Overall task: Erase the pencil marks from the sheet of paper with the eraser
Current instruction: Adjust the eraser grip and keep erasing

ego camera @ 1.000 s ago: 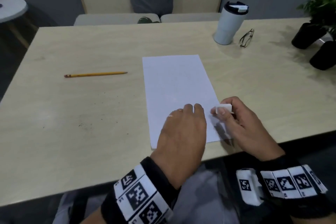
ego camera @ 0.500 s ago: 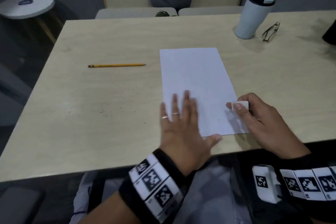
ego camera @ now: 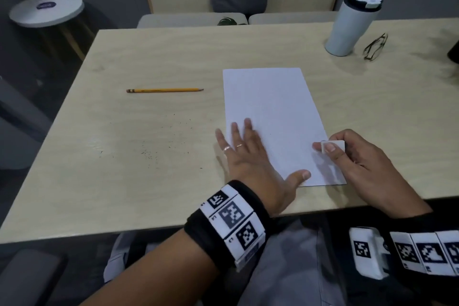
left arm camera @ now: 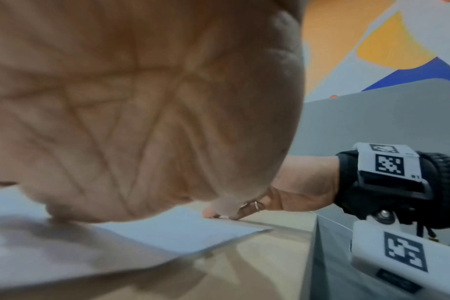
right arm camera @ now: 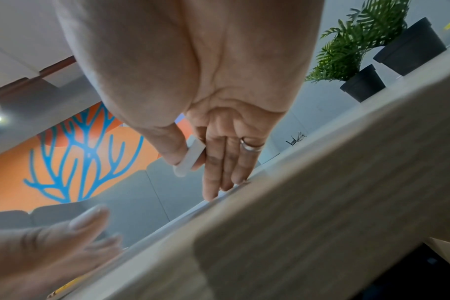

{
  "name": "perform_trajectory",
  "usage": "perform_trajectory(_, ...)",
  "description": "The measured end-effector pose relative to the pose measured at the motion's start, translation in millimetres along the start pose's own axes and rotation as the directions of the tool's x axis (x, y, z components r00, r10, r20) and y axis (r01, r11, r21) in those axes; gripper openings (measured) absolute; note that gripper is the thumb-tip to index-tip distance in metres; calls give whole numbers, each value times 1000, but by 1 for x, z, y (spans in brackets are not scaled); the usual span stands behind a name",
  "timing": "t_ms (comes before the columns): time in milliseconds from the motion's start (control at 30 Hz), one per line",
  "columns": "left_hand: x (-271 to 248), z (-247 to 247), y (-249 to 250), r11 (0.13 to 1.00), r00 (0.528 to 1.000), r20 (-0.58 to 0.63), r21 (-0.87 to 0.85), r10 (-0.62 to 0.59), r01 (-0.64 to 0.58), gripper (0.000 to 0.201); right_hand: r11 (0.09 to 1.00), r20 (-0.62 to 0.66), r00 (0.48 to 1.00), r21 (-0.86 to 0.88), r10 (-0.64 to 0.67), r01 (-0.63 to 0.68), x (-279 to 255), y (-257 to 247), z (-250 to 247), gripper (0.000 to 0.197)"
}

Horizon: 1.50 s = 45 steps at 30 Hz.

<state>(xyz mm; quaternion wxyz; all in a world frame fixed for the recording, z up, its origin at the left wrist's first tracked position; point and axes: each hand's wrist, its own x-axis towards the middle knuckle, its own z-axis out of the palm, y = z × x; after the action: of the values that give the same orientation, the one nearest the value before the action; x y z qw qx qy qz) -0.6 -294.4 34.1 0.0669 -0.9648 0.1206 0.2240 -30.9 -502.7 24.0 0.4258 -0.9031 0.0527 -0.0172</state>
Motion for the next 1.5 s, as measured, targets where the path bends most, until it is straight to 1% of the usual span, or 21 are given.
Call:
perform_trajectory(100,3,3,28,955,955,-26,-27,295,-296,112,1000,-3,1000,1,17,-17,1,3,0,21)
perform_trajectory(167,5,7,41,925,925,26,-52,378,-376,110,1000,-4,1000,-11,17,-18,1,4,-1,21)
perform_trajectory(300,6,12,9,967,967,48,-56,250,-248,114,999,12,1000,33,21,-22,-1,-2,-1,27)
perform_trajectory(400,1,12,-50,996,997,63,-76,44,-39,115,998,27,999,58,36,-37,-1,-1,-1,26)
perform_trajectory(467,-4,7,-81,992,988,101,-41,-115,119,119,998,23,999,53,30,-31,-1,-1,-1,25)
perform_trajectory(533,-6,0,-90,987,982,102,-9,-158,160,123,999,17,1000,30,17,-17,-1,-3,0,24)
perform_trajectory(567,-6,-3,-86,994,990,85,-11,-108,110,121,1000,13,1000,18,9,-9,-2,-4,0,23)
perform_trajectory(633,-5,-9,-64,994,993,62,-52,96,-93,115,1000,12,1000,5,0,0,-2,-6,0,20)
perform_trajectory(700,2,-12,-35,953,952,70,-77,299,-294,108,1000,6,1000,7,10,-10,-1,-5,1,20)
perform_trajectory(800,16,-12,-18,918,903,165,-76,397,-390,104,999,4,1000,27,27,-27,-2,-5,1,18)
perform_trajectory(900,18,-5,-44,958,948,138,-28,287,-285,111,999,19,999,36,37,-38,-1,-3,0,18)
perform_trajectory(967,11,-1,-70,993,989,112,62,94,-101,117,999,25,999,34,34,-34,-1,-1,0,20)
perform_trajectory(1033,-1,-2,-88,983,990,85,154,-114,100,124,999,21,999,30,28,-29,-1,-1,0,20)
perform_trajectory(1067,-6,-3,-91,979,987,68,152,-149,137,125,999,19,999,30,26,-26,-1,-1,0,21)
perform_trajectory(1100,-12,-2,-90,986,992,44,126,-117,110,122,999,17,1000,30,23,-24,0,-2,1,21)
perform_trajectory(1167,-22,5,-80,993,994,15,44,112,-112,111,999,16,1000,25,23,-23,-1,-4,1,22)
perform_trajectory(1233,-33,17,-71,949,948,53,-47,314,-312,102,1000,9,1000,18,20,-20,-1,-3,1,22)
perform_trajectory(1267,-36,23,-71,943,939,82,-60,333,-329,101,1000,8,1000,12,18,-19,-2,-3,1,22)
perform_trajectory(1333,-38,30,-83,972,968,95,4,233,-235,106,1000,17,1000,-5,18,-17,-2,-1,2,24)
perform_trajectory(1433,-38,26,-103,996,998,55,89,-23,18,119,1000,22,1000,-23,12,-12,-2,0,2,26)
perform_trajectory(1500,-38,22,-109,998,1000,1,53,-17,17,119,1000,25,1000,-2,18,-18,-2,-1,2,27)
